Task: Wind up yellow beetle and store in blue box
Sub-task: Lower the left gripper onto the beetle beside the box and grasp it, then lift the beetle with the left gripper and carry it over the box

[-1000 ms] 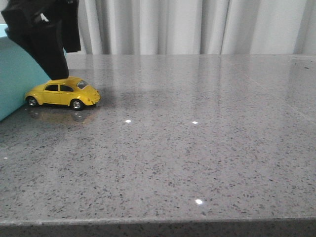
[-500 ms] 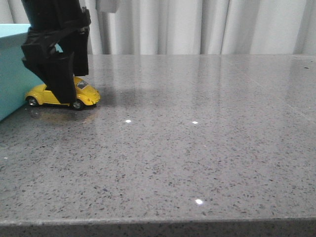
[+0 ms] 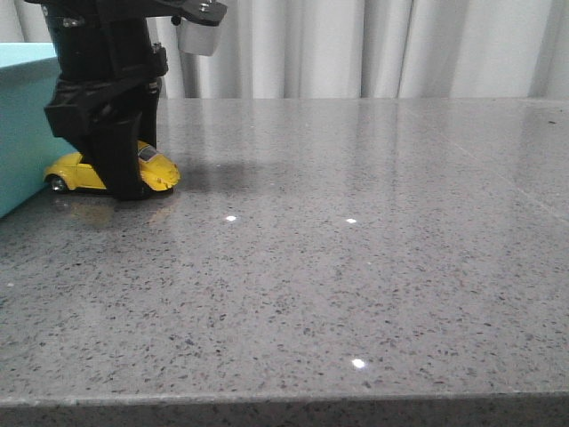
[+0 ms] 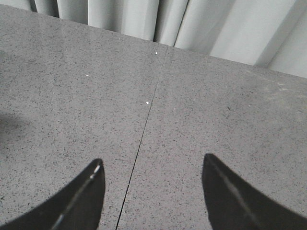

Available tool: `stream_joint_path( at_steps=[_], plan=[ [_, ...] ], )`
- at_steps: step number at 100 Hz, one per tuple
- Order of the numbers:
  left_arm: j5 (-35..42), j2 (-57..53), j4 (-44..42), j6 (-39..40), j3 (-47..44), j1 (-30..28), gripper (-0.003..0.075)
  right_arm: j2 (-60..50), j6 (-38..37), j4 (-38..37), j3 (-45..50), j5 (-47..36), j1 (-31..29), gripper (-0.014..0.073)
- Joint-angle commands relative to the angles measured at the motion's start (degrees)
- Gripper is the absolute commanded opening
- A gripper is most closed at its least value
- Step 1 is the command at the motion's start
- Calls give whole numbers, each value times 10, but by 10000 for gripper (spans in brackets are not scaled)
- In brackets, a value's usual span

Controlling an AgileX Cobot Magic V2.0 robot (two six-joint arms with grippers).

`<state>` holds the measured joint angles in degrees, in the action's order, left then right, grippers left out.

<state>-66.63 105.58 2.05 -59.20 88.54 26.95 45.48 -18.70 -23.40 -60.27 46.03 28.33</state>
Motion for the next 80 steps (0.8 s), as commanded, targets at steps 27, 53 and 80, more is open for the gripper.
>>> stream_joint_path(
  at_steps=[27, 53, 80],
  plan=[
    [-6, -43, 37, 1, 29, 10, -19, -3, 6, -19, -13, -29, 0, 449],
    [-9, -83, 128, 1, 153, 36, -19, -3, 6, -19, -13, -29, 0, 449],
    [-15, -122, 149, 115, 268, 5, -19, -3, 6, -19, -13, -29, 0, 449]
  ],
)
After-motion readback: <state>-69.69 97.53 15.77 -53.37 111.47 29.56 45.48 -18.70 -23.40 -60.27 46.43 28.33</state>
